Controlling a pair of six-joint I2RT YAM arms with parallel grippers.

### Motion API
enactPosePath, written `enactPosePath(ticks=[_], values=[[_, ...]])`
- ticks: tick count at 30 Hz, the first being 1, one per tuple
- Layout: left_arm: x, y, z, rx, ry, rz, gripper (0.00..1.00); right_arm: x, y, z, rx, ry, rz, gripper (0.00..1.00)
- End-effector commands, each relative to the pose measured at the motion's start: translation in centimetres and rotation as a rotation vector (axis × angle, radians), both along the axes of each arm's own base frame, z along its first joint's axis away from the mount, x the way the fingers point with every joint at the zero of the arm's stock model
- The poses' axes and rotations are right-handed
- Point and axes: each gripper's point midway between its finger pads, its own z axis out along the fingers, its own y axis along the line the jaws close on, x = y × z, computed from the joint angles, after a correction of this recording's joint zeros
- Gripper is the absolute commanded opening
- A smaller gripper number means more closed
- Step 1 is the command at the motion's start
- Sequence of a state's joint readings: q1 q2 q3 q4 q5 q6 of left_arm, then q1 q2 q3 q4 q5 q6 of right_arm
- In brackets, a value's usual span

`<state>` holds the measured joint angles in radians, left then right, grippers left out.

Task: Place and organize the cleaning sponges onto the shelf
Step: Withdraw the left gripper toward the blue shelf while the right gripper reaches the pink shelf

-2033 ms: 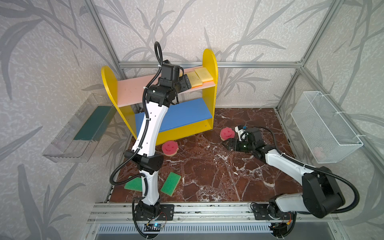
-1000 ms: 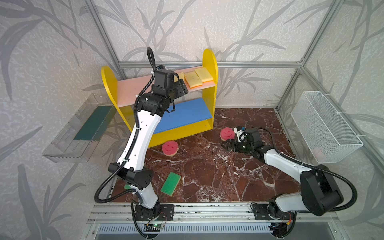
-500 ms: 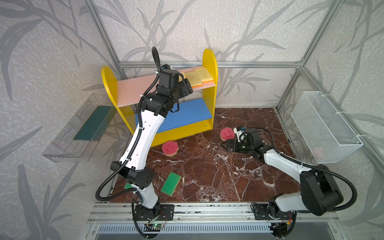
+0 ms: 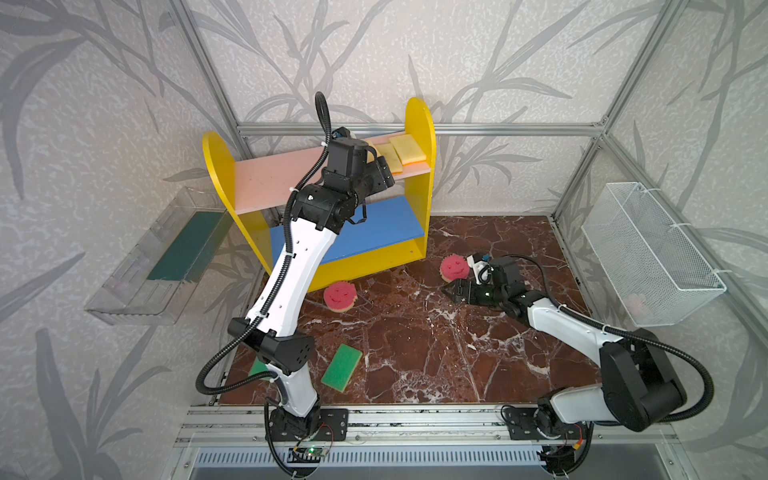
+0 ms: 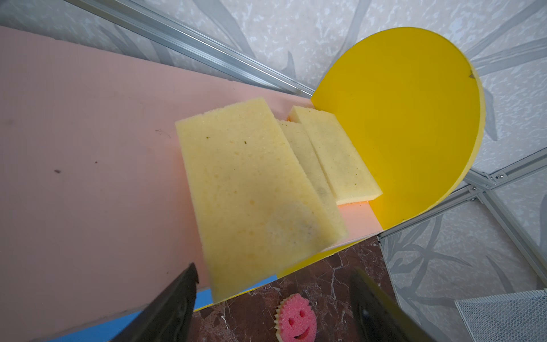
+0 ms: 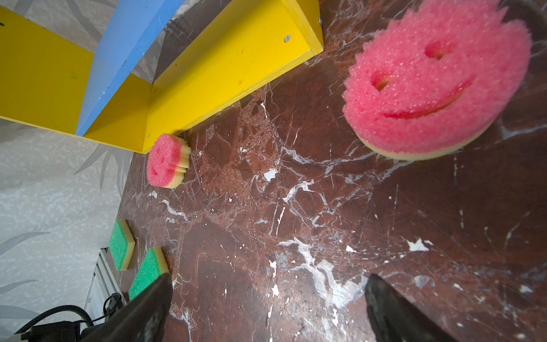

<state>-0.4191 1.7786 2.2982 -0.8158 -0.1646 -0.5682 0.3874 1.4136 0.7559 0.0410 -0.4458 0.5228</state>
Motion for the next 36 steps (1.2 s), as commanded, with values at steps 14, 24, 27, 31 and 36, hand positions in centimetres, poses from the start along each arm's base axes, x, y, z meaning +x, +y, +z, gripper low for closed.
enactPosePath(ticks=[14,24,27,31,36], values=[[-5.2,4.9,3.3,0.020,-0.117,0.055,0.86,0.0,1.9,9.0,0.022,-0.204,0.110,0.92],[-10.3,7.9,-4.2,0.061,-0.090,0.087,0.92,3.2,6.5,25.1,0.174,-0.446,0.179,0.74],[-11.9,8.5,-5.8,0.045,-0.084,0.092,0.92,4.5,8.7,28.7,0.229,-0.490,0.208,0.70],[-13.7,9.0,-8.1,0.013,-0.075,0.090,0.92,6.2,11.6,32.0,0.256,-0.540,0.232,0.69],[-15.1,8.7,-12.1,-0.013,-0.014,0.062,0.92,8.5,15.6,33.9,0.250,-0.575,0.269,0.70]])
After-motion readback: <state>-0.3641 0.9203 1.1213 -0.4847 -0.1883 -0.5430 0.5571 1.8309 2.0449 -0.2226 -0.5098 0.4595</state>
